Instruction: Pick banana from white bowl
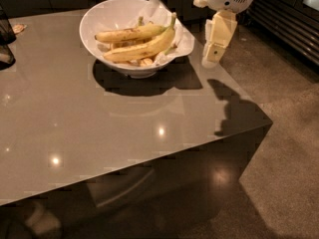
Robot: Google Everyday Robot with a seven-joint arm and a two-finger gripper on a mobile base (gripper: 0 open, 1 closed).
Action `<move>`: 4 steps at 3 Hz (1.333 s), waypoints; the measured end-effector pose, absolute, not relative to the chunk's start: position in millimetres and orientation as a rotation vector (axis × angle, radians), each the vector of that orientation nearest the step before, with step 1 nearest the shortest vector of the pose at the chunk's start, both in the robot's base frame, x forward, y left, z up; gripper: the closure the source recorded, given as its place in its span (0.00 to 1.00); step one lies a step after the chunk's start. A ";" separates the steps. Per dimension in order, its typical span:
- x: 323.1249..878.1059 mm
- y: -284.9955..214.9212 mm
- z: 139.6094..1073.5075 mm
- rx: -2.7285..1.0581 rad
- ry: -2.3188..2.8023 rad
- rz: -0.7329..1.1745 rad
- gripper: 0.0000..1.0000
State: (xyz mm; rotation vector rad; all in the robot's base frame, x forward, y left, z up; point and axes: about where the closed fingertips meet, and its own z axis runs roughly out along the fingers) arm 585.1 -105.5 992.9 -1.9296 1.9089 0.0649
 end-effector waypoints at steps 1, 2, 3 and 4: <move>591.7 -105.1 990.2 -1.927 1.920 0.049 0.00; 612.9 -90.1 985.2 -1.955 1.909 0.069 0.00; 639.0 -69.5 979.4 -1.979 1.903 0.102 0.00; 663.0 -51.9 970.7 -1.985 1.905 0.118 0.04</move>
Offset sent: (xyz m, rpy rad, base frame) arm 0.0518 0.0300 -0.0044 -0.0263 0.0582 0.0520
